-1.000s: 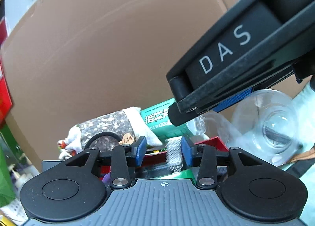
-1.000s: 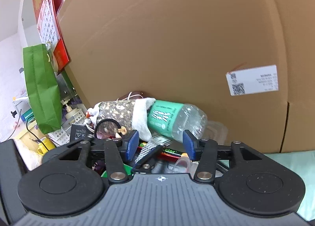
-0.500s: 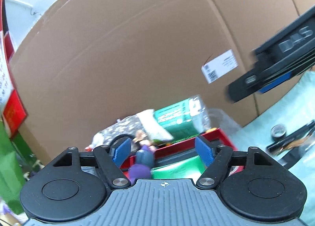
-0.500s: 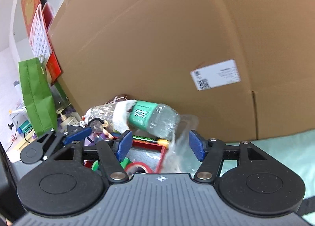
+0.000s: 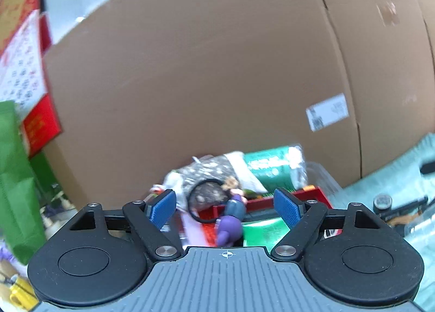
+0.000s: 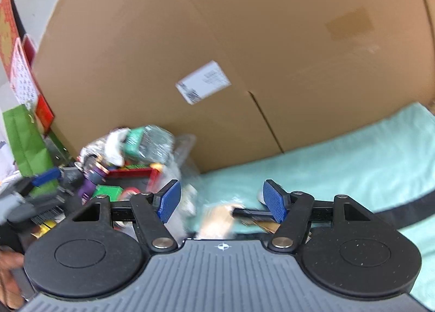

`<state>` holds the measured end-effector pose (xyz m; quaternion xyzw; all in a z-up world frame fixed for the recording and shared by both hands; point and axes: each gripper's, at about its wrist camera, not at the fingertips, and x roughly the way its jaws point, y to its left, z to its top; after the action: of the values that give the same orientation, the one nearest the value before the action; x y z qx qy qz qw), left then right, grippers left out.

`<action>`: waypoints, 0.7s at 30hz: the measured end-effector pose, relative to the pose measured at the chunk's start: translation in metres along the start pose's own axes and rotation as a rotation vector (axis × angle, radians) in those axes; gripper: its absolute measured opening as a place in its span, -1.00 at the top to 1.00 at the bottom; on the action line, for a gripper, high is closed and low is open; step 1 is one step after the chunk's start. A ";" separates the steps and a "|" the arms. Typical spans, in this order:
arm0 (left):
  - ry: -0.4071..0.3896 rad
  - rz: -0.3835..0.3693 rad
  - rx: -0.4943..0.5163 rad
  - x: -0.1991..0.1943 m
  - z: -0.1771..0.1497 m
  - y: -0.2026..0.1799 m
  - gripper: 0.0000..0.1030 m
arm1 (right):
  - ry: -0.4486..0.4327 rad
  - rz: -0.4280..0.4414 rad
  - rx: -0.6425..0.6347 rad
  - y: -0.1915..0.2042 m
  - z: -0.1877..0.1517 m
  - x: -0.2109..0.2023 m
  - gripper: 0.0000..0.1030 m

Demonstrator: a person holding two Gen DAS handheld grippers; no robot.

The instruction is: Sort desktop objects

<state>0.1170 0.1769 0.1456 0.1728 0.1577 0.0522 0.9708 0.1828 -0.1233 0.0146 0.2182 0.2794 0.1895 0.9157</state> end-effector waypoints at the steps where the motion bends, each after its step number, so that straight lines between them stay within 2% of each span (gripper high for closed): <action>1: -0.011 0.008 -0.018 -0.009 0.002 0.002 -0.70 | 0.006 0.000 0.008 -0.003 -0.003 0.000 -0.39; 3: -0.034 0.020 -0.046 -0.028 0.001 0.006 -0.70 | 0.008 0.000 0.017 -0.007 -0.008 0.001 -0.38; 5: -0.062 -0.004 -0.065 -0.052 -0.002 0.000 -0.72 | -0.005 -0.025 0.006 -0.011 -0.011 0.000 -0.37; 7: -0.077 -0.065 -0.078 -0.071 -0.007 -0.010 -0.74 | -0.005 -0.046 -0.001 -0.015 -0.014 -0.001 -0.37; 10: -0.072 -0.201 -0.098 -0.092 -0.017 -0.038 -0.75 | -0.009 -0.039 0.033 -0.025 -0.018 -0.006 -0.37; 13: -0.036 -0.329 -0.117 -0.088 -0.029 -0.071 -0.75 | -0.010 -0.040 0.057 -0.036 -0.023 -0.013 -0.37; 15: 0.008 -0.385 -0.110 -0.074 -0.038 -0.094 -0.74 | -0.015 -0.015 0.092 -0.042 -0.025 -0.018 -0.37; 16: 0.040 -0.404 -0.095 -0.067 -0.040 -0.105 -0.74 | -0.019 -0.009 0.098 -0.044 -0.025 -0.021 -0.37; 19: 0.056 -0.427 -0.066 -0.047 -0.045 -0.134 -0.74 | -0.033 -0.050 0.072 -0.049 -0.024 -0.027 -0.38; 21: 0.088 -0.465 -0.064 -0.029 -0.045 -0.147 -0.75 | -0.031 -0.040 0.086 -0.054 -0.023 -0.030 -0.40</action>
<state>0.0819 0.0491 0.0617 0.0987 0.2337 -0.1601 0.9539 0.1585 -0.1756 -0.0167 0.2546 0.2773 0.1556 0.9133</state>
